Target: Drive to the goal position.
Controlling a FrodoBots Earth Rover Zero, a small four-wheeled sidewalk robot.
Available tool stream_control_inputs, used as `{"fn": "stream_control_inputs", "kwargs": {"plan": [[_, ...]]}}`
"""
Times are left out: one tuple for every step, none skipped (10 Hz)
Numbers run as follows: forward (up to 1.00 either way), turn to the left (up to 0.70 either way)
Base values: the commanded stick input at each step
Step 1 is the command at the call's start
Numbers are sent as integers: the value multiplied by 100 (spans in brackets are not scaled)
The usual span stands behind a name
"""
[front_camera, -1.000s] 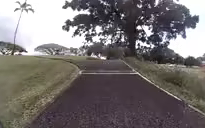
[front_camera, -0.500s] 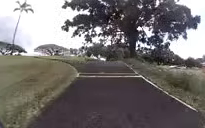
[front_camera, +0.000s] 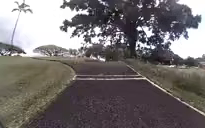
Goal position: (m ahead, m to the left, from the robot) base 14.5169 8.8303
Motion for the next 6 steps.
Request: {"fn": "stream_control_inputs", "kwargs": {"plan": [[68, -2], [68, -1], [68, 1], [69, 1], [68, 1], [69, 1]]}}
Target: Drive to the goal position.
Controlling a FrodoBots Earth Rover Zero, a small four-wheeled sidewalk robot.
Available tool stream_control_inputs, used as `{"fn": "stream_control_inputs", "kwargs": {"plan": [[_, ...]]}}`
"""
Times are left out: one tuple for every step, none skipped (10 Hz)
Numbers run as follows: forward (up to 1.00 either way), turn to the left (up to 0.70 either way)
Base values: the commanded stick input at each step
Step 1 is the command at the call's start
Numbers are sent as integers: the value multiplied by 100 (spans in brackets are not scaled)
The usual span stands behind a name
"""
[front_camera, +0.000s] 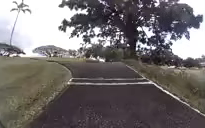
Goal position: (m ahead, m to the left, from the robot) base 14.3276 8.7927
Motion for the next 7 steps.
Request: {"fn": "stream_control_inputs", "kwargs": {"plan": [[69, 1], [68, 1], [68, 1], [68, 1], [68, 1], [69, 1], [68, 1]]}}
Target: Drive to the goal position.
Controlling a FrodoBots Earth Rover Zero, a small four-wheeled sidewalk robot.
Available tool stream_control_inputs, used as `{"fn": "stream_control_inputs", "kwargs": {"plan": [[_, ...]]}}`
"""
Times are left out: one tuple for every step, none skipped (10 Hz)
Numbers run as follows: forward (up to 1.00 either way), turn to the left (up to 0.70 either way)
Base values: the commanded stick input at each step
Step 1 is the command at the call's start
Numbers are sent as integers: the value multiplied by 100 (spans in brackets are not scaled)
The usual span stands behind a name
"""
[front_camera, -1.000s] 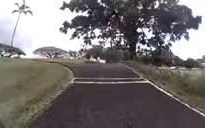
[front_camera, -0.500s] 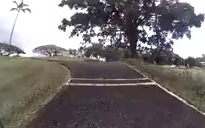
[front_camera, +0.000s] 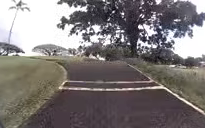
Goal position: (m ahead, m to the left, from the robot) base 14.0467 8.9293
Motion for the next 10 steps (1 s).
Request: {"fn": "stream_control_inputs", "kwargs": {"plan": [[68, 1], [68, 1], [69, 1], [68, 1], [69, 1], [69, 1], [69, 3], [68, 32], [68, 35], [68, 35]]}}
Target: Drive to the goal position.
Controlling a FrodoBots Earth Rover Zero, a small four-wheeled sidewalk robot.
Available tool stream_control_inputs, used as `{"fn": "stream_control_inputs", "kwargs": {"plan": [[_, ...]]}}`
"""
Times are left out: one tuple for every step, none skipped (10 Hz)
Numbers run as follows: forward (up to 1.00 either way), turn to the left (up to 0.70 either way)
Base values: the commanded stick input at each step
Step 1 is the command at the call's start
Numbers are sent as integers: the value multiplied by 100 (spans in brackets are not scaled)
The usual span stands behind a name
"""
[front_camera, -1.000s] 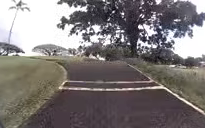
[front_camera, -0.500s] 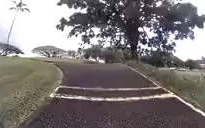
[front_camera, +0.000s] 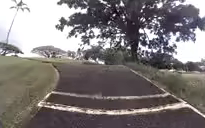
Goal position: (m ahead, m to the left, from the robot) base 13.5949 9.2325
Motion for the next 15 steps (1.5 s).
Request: {"fn": "stream_control_inputs", "kwargs": {"plan": [[69, 4], [68, 4], [68, 4], [69, 4], [68, 3], [68, 3], [68, 3], [69, 4], [69, 4], [68, 3], [69, 3], [69, 3], [69, 3], [69, 3], [68, 3]]}}
